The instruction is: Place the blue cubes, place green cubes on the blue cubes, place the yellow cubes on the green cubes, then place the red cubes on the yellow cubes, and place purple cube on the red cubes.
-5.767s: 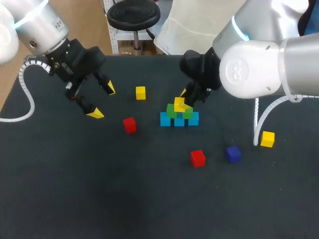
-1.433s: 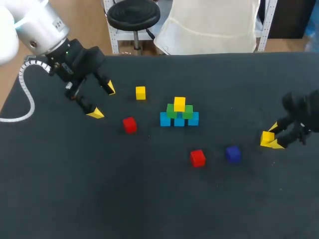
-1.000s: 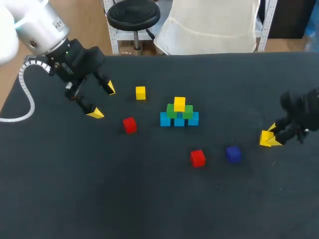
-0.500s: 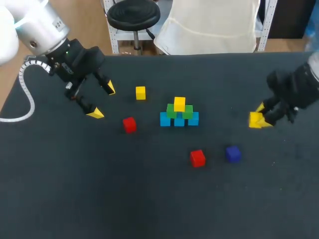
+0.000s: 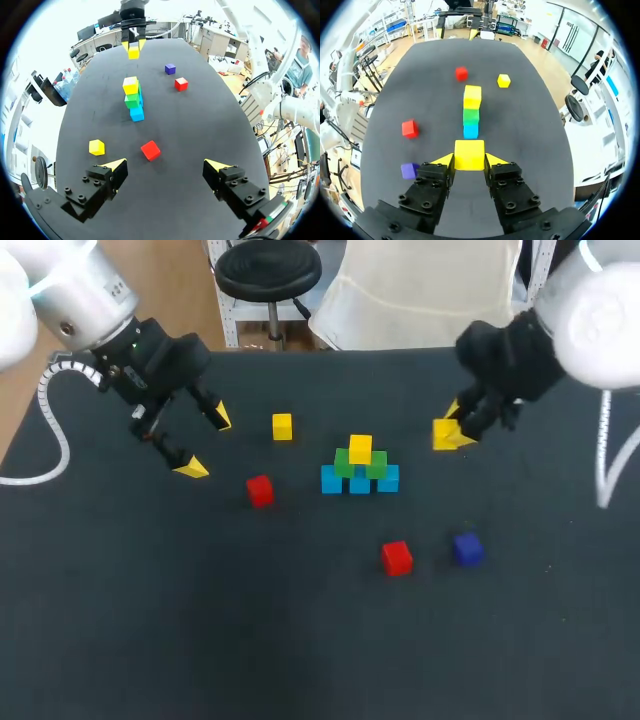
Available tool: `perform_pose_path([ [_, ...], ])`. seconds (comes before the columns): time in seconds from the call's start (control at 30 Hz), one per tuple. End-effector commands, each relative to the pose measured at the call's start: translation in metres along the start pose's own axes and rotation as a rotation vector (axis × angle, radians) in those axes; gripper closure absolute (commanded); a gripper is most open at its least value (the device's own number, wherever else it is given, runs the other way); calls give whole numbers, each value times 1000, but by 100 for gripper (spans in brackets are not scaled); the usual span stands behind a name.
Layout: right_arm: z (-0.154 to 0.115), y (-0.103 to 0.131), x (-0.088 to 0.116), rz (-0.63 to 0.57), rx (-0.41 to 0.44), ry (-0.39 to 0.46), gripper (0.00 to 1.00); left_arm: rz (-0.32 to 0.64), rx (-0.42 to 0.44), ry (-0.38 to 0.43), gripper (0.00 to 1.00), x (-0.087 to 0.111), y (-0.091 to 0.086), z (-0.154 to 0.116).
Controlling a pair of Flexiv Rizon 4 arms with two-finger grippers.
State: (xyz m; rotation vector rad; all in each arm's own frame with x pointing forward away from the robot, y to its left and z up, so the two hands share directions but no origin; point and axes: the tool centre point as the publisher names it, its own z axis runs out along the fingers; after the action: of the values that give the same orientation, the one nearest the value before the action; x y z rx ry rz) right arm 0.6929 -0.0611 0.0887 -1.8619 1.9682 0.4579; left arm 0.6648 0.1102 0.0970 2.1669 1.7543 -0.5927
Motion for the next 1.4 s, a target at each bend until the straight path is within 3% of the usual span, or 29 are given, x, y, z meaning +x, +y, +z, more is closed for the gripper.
perform_pose_path([
  [0.03, 17, -10, -15, -1, -54, -2, 100, 3, 0, -1, 0, 1, 0, 0],
  [0.33, 32, -8, -29, 46, -43, -36, 100, 3, 0, -1, 0, 1, 0, 0],
  [1.4, 58, -2, -48, 67, -54, -79, 100, 3, 0, -1, 0, 1, 0, 0],
])
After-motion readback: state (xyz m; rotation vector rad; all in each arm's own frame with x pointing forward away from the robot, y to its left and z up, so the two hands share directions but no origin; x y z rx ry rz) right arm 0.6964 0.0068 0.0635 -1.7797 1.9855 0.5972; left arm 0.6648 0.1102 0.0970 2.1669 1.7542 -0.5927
